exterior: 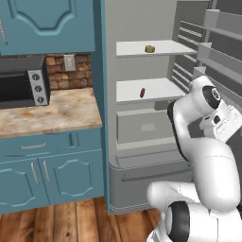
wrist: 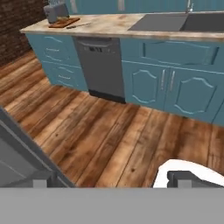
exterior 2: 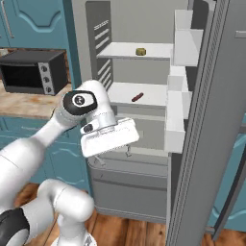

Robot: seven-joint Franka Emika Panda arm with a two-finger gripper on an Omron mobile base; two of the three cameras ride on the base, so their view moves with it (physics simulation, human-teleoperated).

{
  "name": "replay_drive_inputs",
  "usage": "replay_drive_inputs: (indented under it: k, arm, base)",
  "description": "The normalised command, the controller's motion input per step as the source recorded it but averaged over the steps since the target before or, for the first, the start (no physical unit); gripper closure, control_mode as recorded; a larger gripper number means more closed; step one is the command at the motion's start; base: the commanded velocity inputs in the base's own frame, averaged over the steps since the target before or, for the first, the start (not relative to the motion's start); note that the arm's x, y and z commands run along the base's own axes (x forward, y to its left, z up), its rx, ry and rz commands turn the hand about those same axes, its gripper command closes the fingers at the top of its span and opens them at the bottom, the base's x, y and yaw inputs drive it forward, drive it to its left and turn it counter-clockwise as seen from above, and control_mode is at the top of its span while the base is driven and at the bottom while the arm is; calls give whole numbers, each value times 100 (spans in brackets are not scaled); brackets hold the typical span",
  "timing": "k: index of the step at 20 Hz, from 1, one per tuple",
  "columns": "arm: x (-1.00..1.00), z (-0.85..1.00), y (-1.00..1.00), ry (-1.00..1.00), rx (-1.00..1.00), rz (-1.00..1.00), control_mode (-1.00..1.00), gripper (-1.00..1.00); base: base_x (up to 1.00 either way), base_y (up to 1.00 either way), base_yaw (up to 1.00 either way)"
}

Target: Retrieve the sausage and cheese from the fridge and place them on the cutting board on the counter.

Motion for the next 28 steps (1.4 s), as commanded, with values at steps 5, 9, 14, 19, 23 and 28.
replay_drive_inputs:
  k: [5,9,14,19,23,28]
  arm:
    - [-30,0,42,5,-32,76,-100,-100]
    - [-12,14,49,32,-19,59,-100,-100]
    - [-4,24,54,50,-13,45,-100,-100]
    - [-1,16,42,53,-2,57,-100,-100]
    - [10,-11,15,40,20,77,-100,-100]
    - [26,-34,1,26,38,77,-100,-100]
  base:
    - [0,0,0]
    - [0,0,0]
    - [0,0,0]
    - [0,0,0]
    - [0,0,0]
    - [0,0,0]
